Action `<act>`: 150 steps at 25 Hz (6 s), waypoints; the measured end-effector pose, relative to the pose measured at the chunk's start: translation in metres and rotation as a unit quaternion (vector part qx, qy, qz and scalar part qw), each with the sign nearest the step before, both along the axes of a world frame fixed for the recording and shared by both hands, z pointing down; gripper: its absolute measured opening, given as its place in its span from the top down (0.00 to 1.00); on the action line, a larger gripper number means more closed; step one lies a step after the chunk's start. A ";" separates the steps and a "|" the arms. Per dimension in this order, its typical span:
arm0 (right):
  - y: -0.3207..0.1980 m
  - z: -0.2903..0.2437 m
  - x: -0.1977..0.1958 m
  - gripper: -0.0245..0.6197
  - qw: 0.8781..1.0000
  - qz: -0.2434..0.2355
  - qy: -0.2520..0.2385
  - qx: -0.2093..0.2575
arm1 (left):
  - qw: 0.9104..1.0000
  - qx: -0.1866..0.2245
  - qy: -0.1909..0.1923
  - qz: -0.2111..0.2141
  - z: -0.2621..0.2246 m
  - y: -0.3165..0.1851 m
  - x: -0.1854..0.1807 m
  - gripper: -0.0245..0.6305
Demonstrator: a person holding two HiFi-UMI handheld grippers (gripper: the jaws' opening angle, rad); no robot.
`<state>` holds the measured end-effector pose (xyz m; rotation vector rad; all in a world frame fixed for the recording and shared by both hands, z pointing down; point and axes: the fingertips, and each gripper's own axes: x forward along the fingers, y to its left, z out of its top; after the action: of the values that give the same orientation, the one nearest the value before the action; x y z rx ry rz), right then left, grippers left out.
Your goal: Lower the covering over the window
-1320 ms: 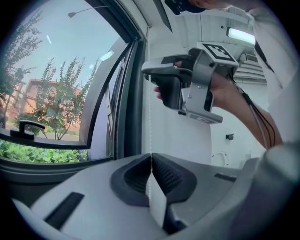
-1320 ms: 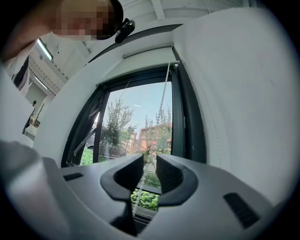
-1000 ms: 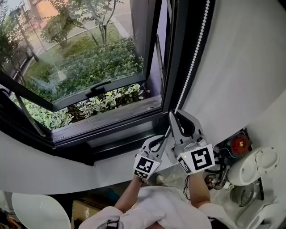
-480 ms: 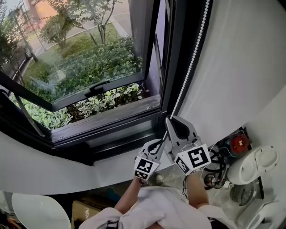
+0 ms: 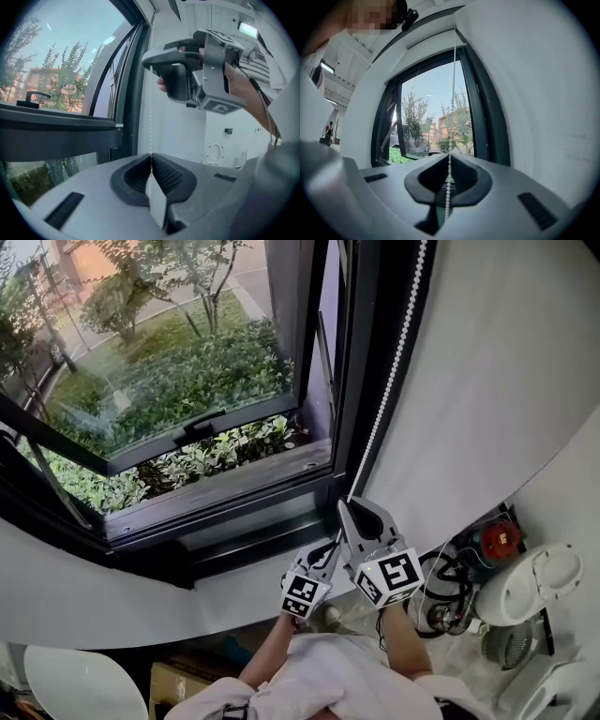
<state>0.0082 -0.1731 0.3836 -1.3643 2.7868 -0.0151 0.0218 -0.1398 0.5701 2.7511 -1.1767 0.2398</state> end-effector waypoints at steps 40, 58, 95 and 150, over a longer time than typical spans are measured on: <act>0.005 0.119 0.007 0.95 0.994 -0.004 0.020 -0.109 | 0.996 -0.086 -0.027 -0.001 0.075 0.017 -0.014 0.92; 0.008 0.120 0.005 0.95 0.994 -0.014 0.019 -0.108 | 0.990 0.130 0.050 0.039 -0.198 -0.013 -0.024 0.82; 0.012 0.207 -0.007 0.95 0.975 -0.024 0.071 -0.209 | 0.990 0.134 0.027 0.039 -0.211 -0.050 0.010 0.94; 0.057 0.272 0.020 0.82 0.958 -0.004 0.138 -0.251 | 1.000 0.016 0.017 0.020 -0.062 -0.026 0.009 0.94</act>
<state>0.0279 -0.1165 0.6559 -1.5505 3.1623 -0.6211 0.0306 -0.1655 0.5076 2.7964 -1.1286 0.1797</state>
